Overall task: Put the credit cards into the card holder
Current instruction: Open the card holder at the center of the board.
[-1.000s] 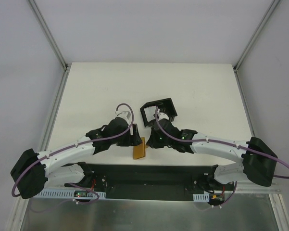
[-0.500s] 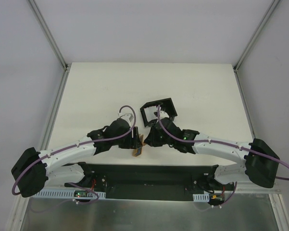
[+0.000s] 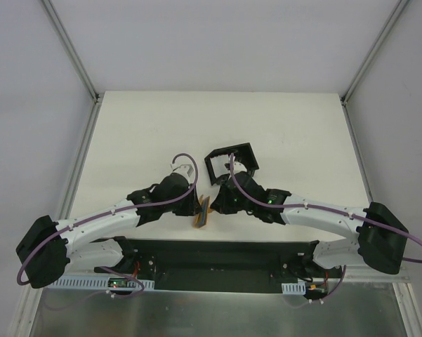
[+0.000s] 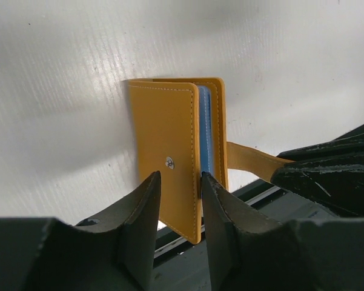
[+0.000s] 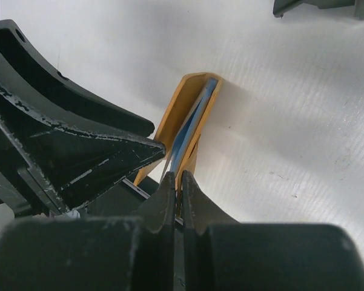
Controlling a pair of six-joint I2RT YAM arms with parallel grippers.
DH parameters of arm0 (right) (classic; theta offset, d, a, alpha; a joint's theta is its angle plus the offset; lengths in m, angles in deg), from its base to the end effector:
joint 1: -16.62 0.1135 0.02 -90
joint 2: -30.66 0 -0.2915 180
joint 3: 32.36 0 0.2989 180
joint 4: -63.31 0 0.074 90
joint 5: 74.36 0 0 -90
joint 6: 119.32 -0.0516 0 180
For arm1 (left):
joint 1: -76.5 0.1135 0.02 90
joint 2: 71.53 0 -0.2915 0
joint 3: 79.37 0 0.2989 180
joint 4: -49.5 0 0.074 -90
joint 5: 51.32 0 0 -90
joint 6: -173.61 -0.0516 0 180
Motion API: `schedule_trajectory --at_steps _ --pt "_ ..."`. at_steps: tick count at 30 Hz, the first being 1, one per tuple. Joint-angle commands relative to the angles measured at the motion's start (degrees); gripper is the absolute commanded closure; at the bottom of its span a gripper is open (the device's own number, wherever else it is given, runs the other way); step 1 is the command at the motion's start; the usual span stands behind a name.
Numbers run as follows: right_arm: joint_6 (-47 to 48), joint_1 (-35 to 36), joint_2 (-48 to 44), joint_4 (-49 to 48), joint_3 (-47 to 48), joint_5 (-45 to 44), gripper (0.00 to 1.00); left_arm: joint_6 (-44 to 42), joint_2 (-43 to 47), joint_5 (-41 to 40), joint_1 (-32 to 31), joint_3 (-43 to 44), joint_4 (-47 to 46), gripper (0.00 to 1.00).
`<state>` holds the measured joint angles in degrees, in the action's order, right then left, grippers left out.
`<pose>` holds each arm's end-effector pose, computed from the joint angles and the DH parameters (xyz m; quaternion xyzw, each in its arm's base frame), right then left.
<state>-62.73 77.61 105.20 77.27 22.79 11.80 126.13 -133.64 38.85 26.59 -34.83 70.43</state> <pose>0.1626 0.2861 0.2262 -0.1943 0.8582 0.3279 0.3438 0.1718 -0.2043 0.2027 0.0587 0.8988 -0.3146 0.2997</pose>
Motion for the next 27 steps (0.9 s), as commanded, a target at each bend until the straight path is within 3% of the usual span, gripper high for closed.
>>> schedule_trajectory --at_steps 1,6,16,27 --pt "0.45 -0.17 -1.68 -0.44 0.37 -0.64 0.99 -1.83 1.2 -3.41 -0.28 1.59 1.02 0.7" --pt "0.8 -0.17 -1.86 -0.18 0.46 -0.65 0.99 -2.71 0.5 -4.21 -0.28 2.56 2.34 0.78" --pt "1.42 -0.17 -1.59 0.79 1.16 -0.65 0.98 -3.76 0.85 -6.58 -0.36 3.44 4.1 0.81" --pt "2.38 -0.26 -2.99 1.23 0.99 -1.53 0.98 -3.59 0.14 -8.16 -0.36 3.0 5.42 1.0"
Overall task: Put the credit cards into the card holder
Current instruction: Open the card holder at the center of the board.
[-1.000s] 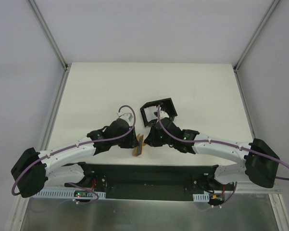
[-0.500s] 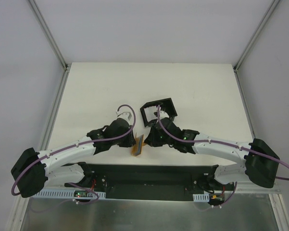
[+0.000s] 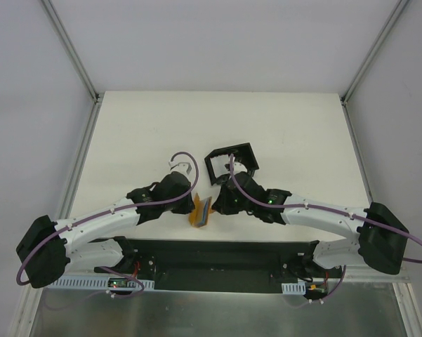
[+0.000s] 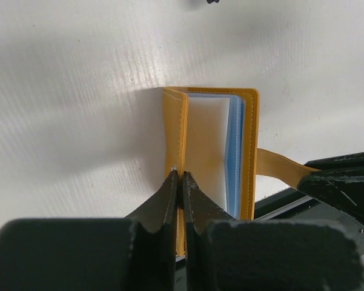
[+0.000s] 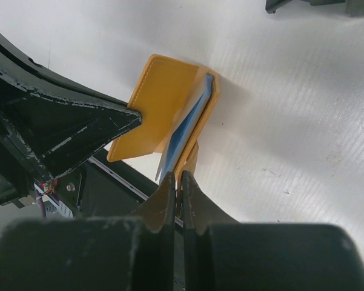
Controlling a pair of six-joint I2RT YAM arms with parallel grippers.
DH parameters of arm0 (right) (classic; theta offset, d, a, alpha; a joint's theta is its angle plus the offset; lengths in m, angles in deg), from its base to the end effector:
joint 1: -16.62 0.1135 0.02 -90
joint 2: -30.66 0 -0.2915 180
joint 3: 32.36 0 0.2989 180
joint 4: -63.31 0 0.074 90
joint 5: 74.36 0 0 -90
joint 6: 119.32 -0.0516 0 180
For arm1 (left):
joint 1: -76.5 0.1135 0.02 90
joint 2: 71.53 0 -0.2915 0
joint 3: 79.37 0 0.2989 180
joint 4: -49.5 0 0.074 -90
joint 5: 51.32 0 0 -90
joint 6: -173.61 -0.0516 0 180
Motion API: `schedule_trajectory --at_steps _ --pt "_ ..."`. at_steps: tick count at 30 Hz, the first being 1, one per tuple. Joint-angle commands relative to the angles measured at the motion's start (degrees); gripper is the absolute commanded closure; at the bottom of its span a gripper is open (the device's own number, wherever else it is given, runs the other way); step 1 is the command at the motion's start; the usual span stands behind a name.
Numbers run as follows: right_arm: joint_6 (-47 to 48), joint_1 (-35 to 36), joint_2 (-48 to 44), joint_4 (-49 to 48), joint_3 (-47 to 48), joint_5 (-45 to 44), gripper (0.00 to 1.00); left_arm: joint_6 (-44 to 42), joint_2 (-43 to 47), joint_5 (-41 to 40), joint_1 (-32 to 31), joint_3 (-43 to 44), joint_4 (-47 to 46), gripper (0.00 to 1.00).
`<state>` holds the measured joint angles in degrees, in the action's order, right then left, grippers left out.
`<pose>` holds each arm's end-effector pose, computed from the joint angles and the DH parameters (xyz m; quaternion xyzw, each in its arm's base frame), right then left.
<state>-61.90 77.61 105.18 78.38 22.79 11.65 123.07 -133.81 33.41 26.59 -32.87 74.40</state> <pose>0.1620 0.2848 0.2243 -0.2012 0.8612 0.3184 0.3414 0.1757 -0.2013 0.2085 0.0636 0.9058 -0.2634 0.3257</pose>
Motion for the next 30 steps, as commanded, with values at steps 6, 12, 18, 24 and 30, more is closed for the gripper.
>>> schedule_trajectory --at_steps 6,12,18,24,30 --pt "5.77 -0.26 -1.41 0.12 6.6 5.37 0.99 4.21 -0.91 -4.39 -0.28 -2.57 1.53 1.0" --pt "5.24 -0.26 4.14 1.52 9.34 6.54 0.99 7.56 -0.04 -6.23 -0.36 -3.36 1.62 1.0" --pt "4.02 -1.66 0.46 6.18 4.78 -0.75 1.0 7.56 4.27 -6.67 -0.28 -4.33 1.53 1.0" --pt "2.43 -6.84 -3.86 6.54 -5.77 -1.38 0.97 6.33 7.17 -4.74 -0.36 -4.33 1.53 1.0" --pt "3.13 -7.73 -1.31 5.91 -6.57 2.31 0.85 5.54 5.25 -4.13 -0.36 -3.72 1.36 1.0"
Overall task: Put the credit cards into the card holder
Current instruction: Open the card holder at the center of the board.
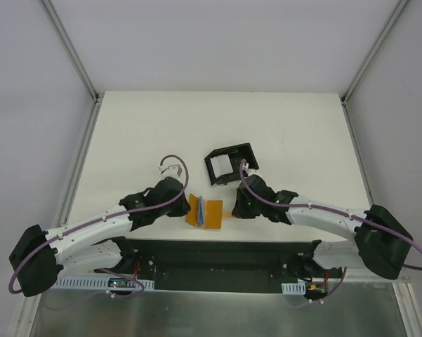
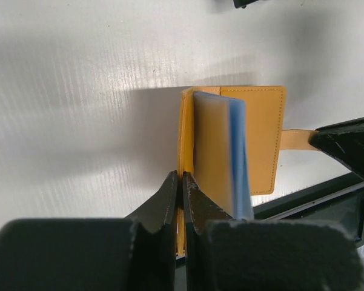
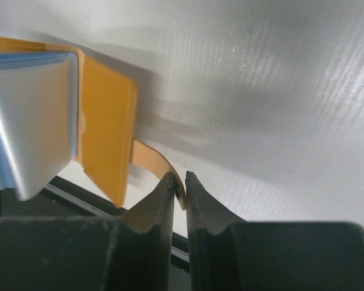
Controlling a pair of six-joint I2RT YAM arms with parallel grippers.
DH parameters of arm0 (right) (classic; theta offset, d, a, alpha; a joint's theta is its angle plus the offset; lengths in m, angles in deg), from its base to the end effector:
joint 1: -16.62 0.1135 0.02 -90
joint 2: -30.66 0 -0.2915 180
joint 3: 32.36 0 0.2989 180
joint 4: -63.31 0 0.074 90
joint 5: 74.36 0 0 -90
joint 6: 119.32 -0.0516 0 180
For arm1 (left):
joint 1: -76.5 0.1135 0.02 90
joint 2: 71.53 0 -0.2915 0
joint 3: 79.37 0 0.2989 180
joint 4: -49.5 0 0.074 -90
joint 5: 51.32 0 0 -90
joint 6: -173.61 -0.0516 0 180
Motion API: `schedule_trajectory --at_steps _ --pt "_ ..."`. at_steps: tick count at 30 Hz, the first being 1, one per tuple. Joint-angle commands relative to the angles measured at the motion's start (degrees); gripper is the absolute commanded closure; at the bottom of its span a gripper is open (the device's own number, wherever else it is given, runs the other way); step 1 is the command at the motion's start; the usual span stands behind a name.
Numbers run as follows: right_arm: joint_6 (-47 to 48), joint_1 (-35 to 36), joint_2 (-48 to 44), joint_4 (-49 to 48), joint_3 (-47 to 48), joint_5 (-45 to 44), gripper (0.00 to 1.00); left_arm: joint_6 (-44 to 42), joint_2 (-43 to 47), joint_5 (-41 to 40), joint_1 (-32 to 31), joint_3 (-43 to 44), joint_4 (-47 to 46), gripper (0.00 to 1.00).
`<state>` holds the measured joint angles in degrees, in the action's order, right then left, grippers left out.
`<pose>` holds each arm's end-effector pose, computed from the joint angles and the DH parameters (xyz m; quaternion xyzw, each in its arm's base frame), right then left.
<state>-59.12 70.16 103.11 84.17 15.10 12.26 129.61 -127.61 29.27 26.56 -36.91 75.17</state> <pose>0.1750 0.2318 0.1751 -0.1797 0.9088 0.2293 0.2988 0.1638 -0.1817 0.2059 -0.0041 0.9013 -0.2674 0.3408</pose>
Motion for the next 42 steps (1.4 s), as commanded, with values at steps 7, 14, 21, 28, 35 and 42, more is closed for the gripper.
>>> schedule_trajectory --at_steps 7,14,21,28,35,42 --pt "0.97 -0.28 -1.07 3.46 5.34 -0.4 0.67 -1.17 -2.11 1.5 -0.25 1.73 0.42 1.0" --pt "1.41 1.04 -1.52 -0.48 6.75 2.76 0.68 0.41 -3.07 0.8 -0.25 0.42 0.42 1.0" --pt "0.01 3.77 -0.02 -3.14 7.36 0.6 0.7 1.55 -3.52 0.8 -0.34 0.06 0.42 1.0" --pt "1.94 4.12 -4.5 -1.1 8.06 -4.44 0.62 1.64 -2.02 0.53 -0.25 0.5 0.59 1.0" --pt "2.91 4.03 -5.56 -1.19 9.91 -1.64 0.61 1.2 -1.85 0.97 -0.34 1.56 0.5 1.0" --pt "0.8 4.21 2.33 -5.14 11.58 6.88 0.67 1.2 -2.72 0.8 -0.25 1.73 0.5 1.0"
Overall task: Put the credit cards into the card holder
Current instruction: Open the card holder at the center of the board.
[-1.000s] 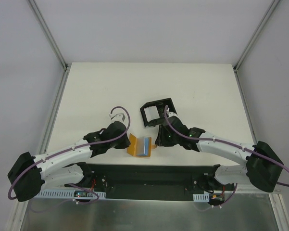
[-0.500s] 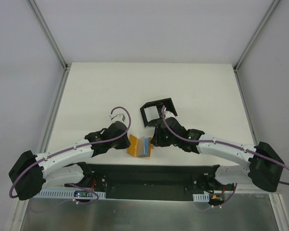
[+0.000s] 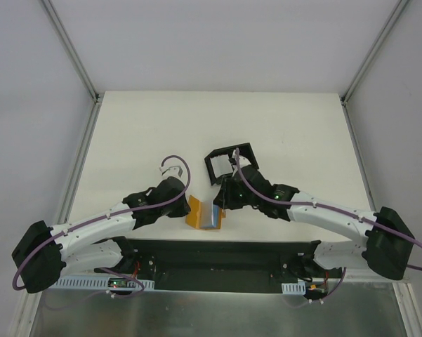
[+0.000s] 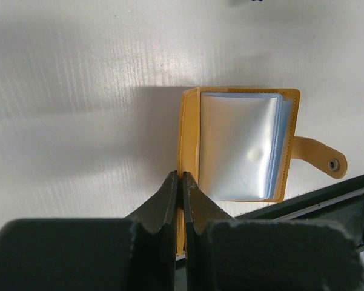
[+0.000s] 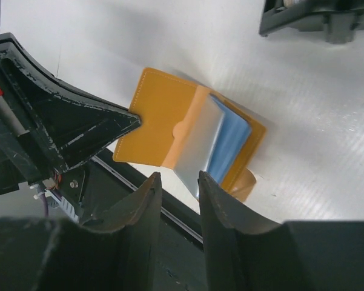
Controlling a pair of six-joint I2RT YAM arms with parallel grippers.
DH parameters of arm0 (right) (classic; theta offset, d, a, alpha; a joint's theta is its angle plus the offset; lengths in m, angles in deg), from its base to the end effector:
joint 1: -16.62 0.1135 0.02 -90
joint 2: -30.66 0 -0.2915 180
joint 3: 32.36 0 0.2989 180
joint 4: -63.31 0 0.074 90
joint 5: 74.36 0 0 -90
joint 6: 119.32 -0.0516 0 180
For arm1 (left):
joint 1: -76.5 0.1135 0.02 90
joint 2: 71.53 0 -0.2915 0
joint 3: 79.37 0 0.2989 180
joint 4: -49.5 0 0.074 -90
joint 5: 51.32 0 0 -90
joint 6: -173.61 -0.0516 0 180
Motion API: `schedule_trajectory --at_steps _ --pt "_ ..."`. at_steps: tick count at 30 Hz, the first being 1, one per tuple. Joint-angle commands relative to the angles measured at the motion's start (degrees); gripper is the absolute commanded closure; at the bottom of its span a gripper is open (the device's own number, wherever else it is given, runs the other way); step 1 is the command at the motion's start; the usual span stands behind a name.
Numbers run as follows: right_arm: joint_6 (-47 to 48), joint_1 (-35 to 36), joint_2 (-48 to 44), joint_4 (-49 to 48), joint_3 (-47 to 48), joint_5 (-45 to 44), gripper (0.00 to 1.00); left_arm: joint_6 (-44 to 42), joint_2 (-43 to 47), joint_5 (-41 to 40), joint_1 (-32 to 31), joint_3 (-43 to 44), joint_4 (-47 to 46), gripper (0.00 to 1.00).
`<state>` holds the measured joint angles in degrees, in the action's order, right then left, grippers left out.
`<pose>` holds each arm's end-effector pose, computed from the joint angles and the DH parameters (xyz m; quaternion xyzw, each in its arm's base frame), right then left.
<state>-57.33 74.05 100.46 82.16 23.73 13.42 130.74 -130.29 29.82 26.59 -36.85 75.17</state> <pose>0.1716 0.2649 0.2487 -0.2136 0.8504 0.3135 0.3645 0.1663 -0.1852 0.1957 -0.0094 0.9110 -0.2576 0.3219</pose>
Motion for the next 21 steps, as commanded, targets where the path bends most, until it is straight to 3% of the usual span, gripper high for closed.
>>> schedule_trajectory --at_steps 1,6,15,21 --pt "-1.86 0.4 6.65 -4.27 2.69 6.6 0.67 -0.02 -0.3 0.42 -0.36 1.76 0.42 1.0" --pt "-5.47 0.32 11.58 -6.47 1.11 6.18 0.67 0.15 0.05 0.16 -0.28 1.49 0.42 1.0" --pt "-6.79 0.31 10.88 -1.56 -1.27 2.57 0.67 1.12 1.19 -0.37 -0.36 -0.44 0.5 1.0" --pt "-8.64 0.14 12.99 -7.0 -2.85 5.29 0.64 1.47 0.93 -0.72 -0.36 -0.97 0.42 1.0"
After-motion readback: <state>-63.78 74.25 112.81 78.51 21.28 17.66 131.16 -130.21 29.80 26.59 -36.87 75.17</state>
